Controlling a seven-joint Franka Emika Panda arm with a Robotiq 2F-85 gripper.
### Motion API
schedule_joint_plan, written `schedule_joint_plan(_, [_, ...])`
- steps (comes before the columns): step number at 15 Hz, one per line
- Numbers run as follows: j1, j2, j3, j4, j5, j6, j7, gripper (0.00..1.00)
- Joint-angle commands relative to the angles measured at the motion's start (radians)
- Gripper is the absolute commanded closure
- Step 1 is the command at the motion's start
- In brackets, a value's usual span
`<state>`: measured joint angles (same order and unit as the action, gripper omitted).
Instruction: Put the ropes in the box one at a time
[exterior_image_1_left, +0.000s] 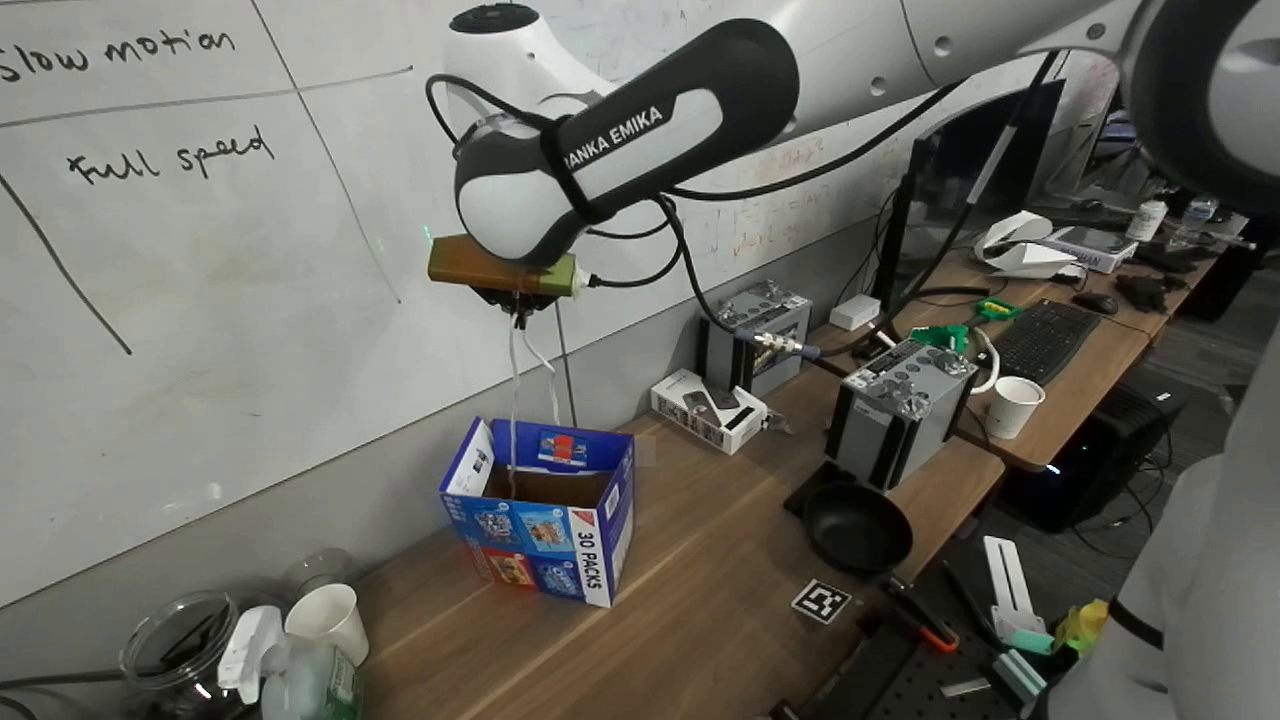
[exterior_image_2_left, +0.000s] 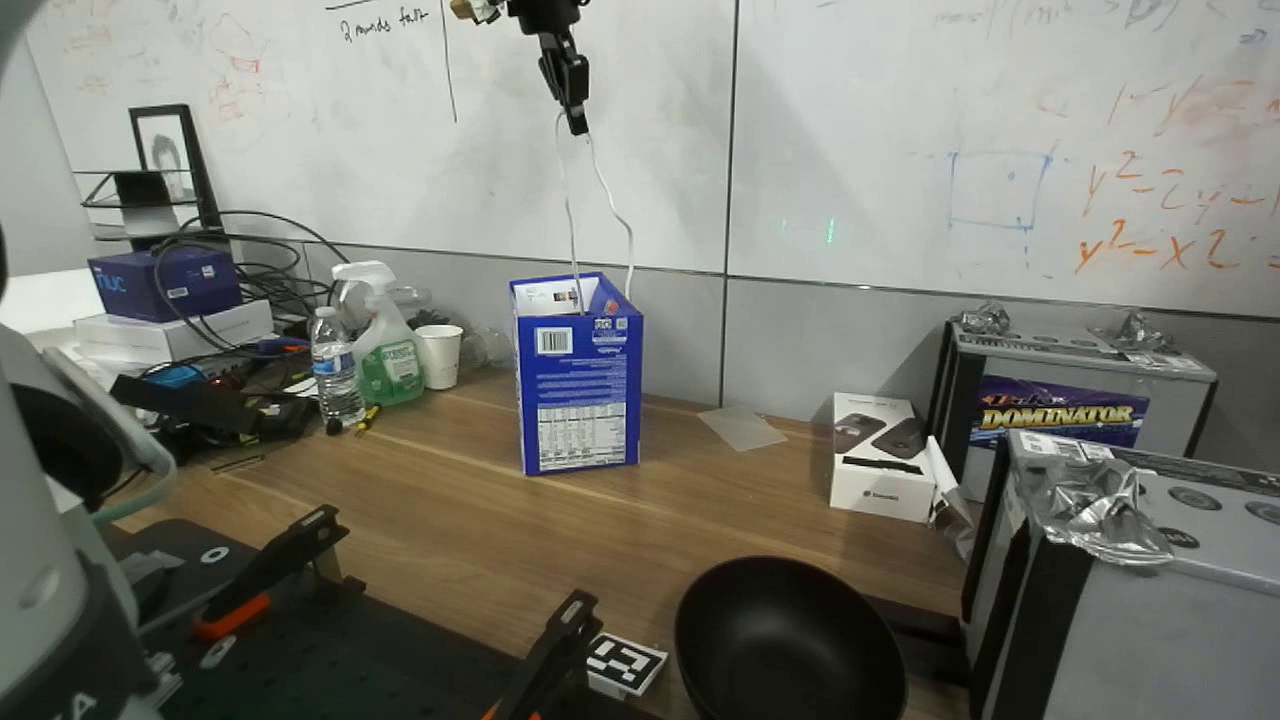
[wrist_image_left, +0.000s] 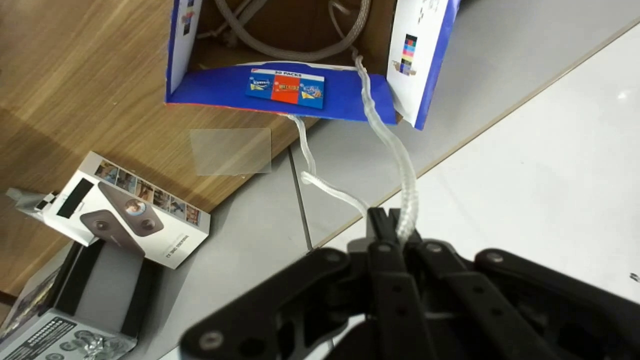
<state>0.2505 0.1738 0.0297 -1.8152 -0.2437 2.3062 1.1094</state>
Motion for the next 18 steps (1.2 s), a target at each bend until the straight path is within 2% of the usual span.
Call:
schedule_joint_plan(1, [0.002, -0.042, 0.019, -0.003, -0.078, -0.023, 0.076, 0.99])
schedule_joint_plan(10, [0.016, -0.083, 0.08, 0.015, -0.256, -0.116, 0.207, 0.99])
schedule_joint_plan(18, [-0.001, -0.082, 0.107, -0.007, -0.228, -0.141, 0.192, 0.99])
